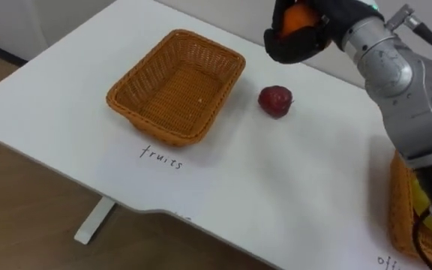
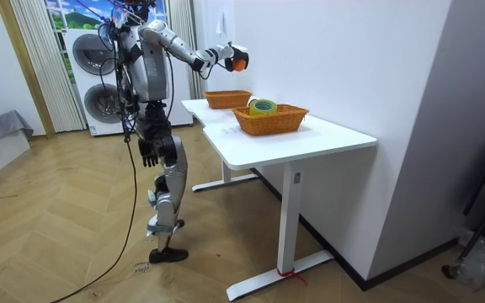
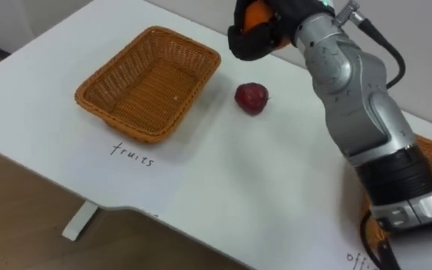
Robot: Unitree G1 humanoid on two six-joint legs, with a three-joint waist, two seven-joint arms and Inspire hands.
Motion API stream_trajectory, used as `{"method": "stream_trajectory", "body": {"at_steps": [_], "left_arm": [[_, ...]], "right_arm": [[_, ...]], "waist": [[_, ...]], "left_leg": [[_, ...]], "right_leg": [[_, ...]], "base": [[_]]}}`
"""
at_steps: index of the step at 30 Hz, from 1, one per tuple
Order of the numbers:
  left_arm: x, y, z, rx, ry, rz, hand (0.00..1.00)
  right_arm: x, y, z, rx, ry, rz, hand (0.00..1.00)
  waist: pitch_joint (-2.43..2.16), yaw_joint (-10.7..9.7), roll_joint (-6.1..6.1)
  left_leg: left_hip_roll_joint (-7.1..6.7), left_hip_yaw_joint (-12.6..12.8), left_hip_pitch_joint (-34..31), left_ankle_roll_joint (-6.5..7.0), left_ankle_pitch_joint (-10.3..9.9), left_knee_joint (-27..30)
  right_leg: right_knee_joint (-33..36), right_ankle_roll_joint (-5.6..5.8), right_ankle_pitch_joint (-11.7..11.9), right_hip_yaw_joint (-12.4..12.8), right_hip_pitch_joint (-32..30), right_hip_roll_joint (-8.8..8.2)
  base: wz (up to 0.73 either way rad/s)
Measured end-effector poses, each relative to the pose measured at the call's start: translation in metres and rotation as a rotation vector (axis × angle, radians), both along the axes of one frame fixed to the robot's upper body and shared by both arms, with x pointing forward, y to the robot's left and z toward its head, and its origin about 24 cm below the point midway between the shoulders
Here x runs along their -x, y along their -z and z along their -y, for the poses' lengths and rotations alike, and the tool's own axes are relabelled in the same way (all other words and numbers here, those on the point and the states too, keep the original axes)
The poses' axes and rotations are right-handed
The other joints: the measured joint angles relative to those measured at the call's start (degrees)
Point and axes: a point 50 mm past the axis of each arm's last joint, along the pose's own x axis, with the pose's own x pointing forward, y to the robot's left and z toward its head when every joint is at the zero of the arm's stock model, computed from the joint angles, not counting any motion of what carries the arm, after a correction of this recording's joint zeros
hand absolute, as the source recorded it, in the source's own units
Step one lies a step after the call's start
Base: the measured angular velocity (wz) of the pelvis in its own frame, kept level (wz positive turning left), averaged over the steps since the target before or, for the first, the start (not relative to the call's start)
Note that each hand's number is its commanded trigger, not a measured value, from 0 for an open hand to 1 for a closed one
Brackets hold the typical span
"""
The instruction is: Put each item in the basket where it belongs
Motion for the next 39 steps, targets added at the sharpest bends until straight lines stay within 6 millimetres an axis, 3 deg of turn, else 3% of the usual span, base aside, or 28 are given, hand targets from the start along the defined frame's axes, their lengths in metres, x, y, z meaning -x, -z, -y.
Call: {"method": "stream_trajectory", "body": {"at_steps": [8,15,21,27,39], "left_arm": [[0.007,0.0,-0.001,0.032,-0.001,-0.027,0.0],[0.011,0.001,0.0,0.058,0.0,-0.04,0.0],[0.015,0.0,-0.004,0.045,-0.002,-0.048,0.0],[0.014,-0.002,-0.008,0.006,-0.004,-0.04,0.0],[0.014,-0.003,-0.011,0.017,0.004,-0.045,0.0]], "right_arm": [[-0.001,0.02,-0.015,0.032,-0.048,-0.082,1.0],[-0.006,0.045,-0.013,0.056,-0.035,-0.183,1.0],[-0.006,0.049,-0.018,0.057,-0.045,-0.188,1.0],[-0.006,0.062,-0.027,0.02,-0.063,-0.23,1.0],[-0.012,0.086,-0.019,0.054,-0.013,-0.321,1.0]], "waist": [[0.16,3.1,-0.08],[0.44,6.2,-0.58],[0.53,7.0,-1.42],[0.58,8.2,-1.43],[0.82,11.0,-1.99]], "left_leg": [[-0.99,-3.1,-0.1,0.06,0.0,0.3],[-1.09,-3.6,-0.2,0.05,0.0,0.2],[-1.11,-3.9,-0.2,0.04,0.1,0.3],[-1.34,-4.4,-0.8,0.06,0.0,0.9],[-2.12,-6.3,-4.4,-0.11,0.1,3.1]], "right_leg": [[-0.1,0.71,-0.5,-0.6,1.4,-0.23],[-0.1,1.01,-0.7,-1.0,1.5,-0.27],[0.0,1.01,-0.7,-1.1,1.5,-0.26],[0.0,1.01,-0.7,-1.2,1.4,-0.32],[0.0,1.01,-0.7,-3.4,-0.3,-0.35]], "base": [[0.21],[0.04],[0.0],[0.06],[0.08]]}}
